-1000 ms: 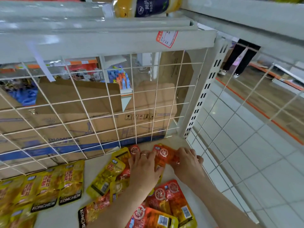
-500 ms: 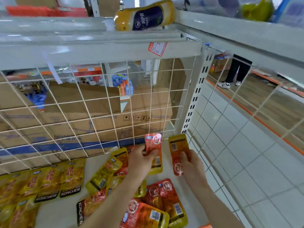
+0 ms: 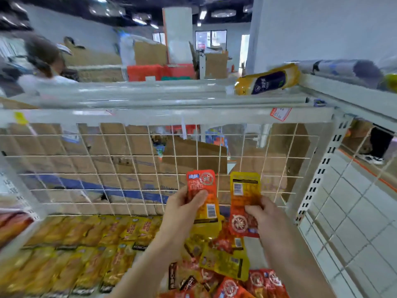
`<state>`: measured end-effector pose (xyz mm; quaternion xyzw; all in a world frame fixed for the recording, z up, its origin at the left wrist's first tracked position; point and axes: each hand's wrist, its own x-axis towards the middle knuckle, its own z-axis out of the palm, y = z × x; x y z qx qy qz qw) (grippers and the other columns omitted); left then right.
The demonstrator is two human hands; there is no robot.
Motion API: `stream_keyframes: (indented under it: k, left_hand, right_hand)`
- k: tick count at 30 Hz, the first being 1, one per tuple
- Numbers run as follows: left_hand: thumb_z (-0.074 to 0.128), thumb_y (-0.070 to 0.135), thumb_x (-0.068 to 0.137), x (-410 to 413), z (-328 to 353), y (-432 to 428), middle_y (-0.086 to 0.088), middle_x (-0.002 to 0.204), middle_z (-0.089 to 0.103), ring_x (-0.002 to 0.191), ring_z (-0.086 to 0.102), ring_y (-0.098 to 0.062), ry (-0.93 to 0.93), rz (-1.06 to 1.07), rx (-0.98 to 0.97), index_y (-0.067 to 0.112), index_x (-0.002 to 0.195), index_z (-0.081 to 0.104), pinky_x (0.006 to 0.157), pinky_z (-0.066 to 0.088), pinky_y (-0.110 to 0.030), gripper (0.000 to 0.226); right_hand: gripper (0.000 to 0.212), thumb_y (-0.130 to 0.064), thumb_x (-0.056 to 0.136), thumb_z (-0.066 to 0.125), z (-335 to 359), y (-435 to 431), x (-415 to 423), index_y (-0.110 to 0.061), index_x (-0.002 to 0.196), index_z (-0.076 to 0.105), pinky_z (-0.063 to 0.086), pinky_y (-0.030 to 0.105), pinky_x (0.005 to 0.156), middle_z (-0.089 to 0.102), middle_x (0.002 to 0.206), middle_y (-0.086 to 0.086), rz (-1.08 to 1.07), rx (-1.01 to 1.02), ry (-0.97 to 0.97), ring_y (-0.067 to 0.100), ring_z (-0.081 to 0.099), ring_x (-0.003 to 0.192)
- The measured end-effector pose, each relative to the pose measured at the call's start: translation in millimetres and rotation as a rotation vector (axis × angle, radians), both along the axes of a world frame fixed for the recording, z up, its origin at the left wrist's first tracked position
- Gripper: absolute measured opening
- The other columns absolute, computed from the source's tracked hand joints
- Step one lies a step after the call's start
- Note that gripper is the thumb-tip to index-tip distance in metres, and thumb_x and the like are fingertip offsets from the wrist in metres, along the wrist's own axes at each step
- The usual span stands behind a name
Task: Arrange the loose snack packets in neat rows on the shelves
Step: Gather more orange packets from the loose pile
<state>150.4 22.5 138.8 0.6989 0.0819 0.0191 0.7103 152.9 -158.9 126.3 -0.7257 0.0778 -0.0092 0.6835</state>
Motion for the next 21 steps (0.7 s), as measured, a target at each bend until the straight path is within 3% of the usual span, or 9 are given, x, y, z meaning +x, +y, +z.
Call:
stream_keyframes:
  k: [3, 6, 7, 9, 11, 16, 21]
  left_hand:
    - [0.068, 0.026, 0.093, -27.1, 17.3, 36.8, -0.008, 0.095, 0.077, 0.092, 0.074, -0.031, -0.052, 0.068, -0.025, 0.025, 0.095, 0.077, 0.090, 0.056, -0.054, 0.010]
    - [0.065, 0.024, 0.095, -62.3, 33.6, 76.1, -0.007, 0.093, 0.078, 0.087, 0.075, -0.027, -0.098, 0.139, -0.031, 0.020, 0.106, 0.071, 0.082, 0.060, -0.048, 0.013]
    - [0.065, 0.024, 0.095, -75.2, 37.7, 90.2, -0.006, 0.093, 0.078, 0.087, 0.075, -0.026, -0.109, 0.158, -0.023, 0.020, 0.107, 0.070, 0.082, 0.060, -0.048, 0.014]
    - [0.065, 0.025, 0.095, -100.8, 43.9, 119.5, -0.005, 0.093, 0.078, 0.088, 0.075, -0.025, -0.127, 0.206, -0.005, 0.022, 0.106, 0.070, 0.085, 0.060, -0.049, 0.012]
    - [0.066, 0.027, 0.094, -125.8, 47.8, 148.4, -0.004, 0.092, 0.078, 0.088, 0.075, -0.024, -0.131, 0.257, 0.013, 0.023, 0.105, 0.070, 0.087, 0.059, -0.051, 0.012]
    - [0.065, 0.024, 0.095, -188.7, 55.8, 213.9, -0.005, 0.090, 0.078, 0.084, 0.076, -0.026, -0.145, 0.357, -0.011, 0.020, 0.105, 0.071, 0.085, 0.059, -0.051, 0.012]
    - [0.067, 0.020, 0.094, -247.4, 49.5, 274.1, -0.008, 0.091, 0.078, 0.084, 0.076, -0.028, -0.130, 0.458, -0.021, 0.013, 0.106, 0.072, 0.078, 0.061, -0.046, 0.015]
  right_hand:
    - [0.012, -0.020, 0.094, 0.063, 20.3, 36.3, -16.9, -0.032, 0.093, 0.065, 0.059, 0.043, 0.079, 0.074, 0.087, -0.005, 0.099, 0.027, -0.037, 0.017, 0.074, 0.080]
    - [0.014, -0.019, 0.095, 0.064, 37.1, 77.8, -38.3, -0.033, 0.093, 0.063, 0.059, 0.037, 0.079, 0.073, 0.077, -0.015, 0.184, 0.031, -0.096, 0.008, 0.073, 0.075]
    - [0.014, -0.020, 0.095, 0.064, 42.9, 92.0, -46.4, -0.033, 0.101, 0.064, 0.058, 0.037, 0.083, 0.074, 0.082, -0.016, 0.209, 0.013, -0.121, 0.008, 0.073, 0.079]
    - [0.033, -0.028, 0.094, 0.066, 50.6, 121.9, -62.4, -0.030, 0.127, 0.060, 0.056, 0.040, 0.093, 0.074, 0.105, -0.011, 0.253, -0.019, -0.150, 0.010, 0.071, 0.095]
    - [0.044, -0.034, 0.094, 0.066, 56.1, 150.8, -80.0, -0.030, 0.135, 0.053, 0.054, 0.041, 0.096, 0.068, 0.119, -0.010, 0.291, -0.047, -0.170, 0.011, 0.066, 0.107]
    - [0.030, -0.024, 0.093, 0.067, 64.9, 218.8, -126.2, -0.038, 0.115, 0.053, 0.057, 0.023, 0.074, 0.066, 0.104, -0.017, 0.411, -0.006, -0.254, 0.003, 0.068, 0.089]
    - [0.052, -0.015, 0.092, 0.067, 66.4, 281.1, -175.3, -0.049, 0.117, 0.036, 0.050, 0.011, 0.058, 0.072, 0.086, -0.022, 0.513, 0.052, -0.318, -0.006, 0.069, 0.076]
